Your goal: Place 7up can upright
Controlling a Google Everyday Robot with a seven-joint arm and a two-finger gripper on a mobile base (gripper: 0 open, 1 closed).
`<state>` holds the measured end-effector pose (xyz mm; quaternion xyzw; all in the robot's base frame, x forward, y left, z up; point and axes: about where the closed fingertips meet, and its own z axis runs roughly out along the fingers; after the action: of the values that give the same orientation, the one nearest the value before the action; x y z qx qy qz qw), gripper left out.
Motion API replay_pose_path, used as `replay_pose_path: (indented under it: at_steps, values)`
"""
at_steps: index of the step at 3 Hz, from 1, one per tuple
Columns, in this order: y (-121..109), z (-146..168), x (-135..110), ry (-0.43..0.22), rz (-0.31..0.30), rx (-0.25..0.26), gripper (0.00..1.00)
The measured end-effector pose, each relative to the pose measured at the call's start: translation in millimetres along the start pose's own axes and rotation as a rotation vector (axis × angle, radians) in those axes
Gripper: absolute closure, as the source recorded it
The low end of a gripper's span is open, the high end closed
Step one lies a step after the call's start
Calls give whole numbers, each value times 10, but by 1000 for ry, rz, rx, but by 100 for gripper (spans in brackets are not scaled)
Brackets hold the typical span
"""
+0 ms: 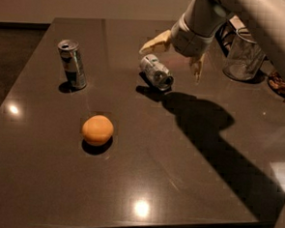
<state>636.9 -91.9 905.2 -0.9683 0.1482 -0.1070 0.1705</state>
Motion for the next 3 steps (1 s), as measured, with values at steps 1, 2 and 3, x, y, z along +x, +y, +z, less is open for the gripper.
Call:
replay_pose_path:
  at_steps: [1,2,3]
  values:
    - [-10,194,34,7,-143,-52,0]
    - [-11,372,94,8,-259,-111,0]
    - [-20,513,108,-8,-339,-157,0]
